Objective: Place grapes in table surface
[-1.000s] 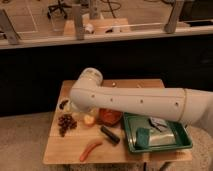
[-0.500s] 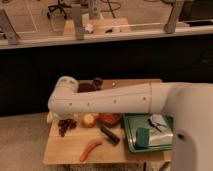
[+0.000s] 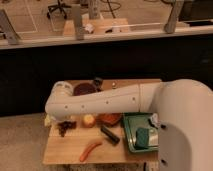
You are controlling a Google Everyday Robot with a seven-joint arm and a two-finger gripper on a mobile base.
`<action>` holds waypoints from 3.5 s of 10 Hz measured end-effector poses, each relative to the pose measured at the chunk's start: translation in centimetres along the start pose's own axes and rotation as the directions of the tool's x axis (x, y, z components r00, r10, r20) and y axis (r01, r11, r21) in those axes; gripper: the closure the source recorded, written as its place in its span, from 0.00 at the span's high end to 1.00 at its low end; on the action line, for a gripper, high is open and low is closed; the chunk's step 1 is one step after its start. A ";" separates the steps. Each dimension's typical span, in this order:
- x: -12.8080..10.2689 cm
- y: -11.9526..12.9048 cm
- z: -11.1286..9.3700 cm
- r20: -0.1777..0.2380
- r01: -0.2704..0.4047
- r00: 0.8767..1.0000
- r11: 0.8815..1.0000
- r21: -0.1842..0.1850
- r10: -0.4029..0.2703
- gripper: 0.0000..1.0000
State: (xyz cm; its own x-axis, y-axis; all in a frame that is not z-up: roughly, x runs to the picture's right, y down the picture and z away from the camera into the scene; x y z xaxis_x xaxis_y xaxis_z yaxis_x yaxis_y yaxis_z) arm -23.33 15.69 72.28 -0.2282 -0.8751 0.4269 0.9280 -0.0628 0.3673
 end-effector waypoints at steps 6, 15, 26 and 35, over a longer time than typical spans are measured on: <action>0.5 1.4 0.9 0.031 0.073 0.997 0.992 -0.102 -0.070 0.80; 2.7 2.4 6.1 0.078 0.157 0.986 0.981 -0.116 -0.149 0.80; 2.0 3.5 13.9 0.104 0.268 0.961 0.956 -0.115 -0.257 0.53; 1.7 3.5 13.8 0.108 0.265 0.961 0.958 -0.112 -0.254 0.00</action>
State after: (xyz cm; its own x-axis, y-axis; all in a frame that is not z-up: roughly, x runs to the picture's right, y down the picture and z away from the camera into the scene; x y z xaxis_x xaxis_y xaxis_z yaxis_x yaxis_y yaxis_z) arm -24.49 20.60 85.72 -0.4866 -0.7733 0.4065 0.8612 -0.3463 0.3722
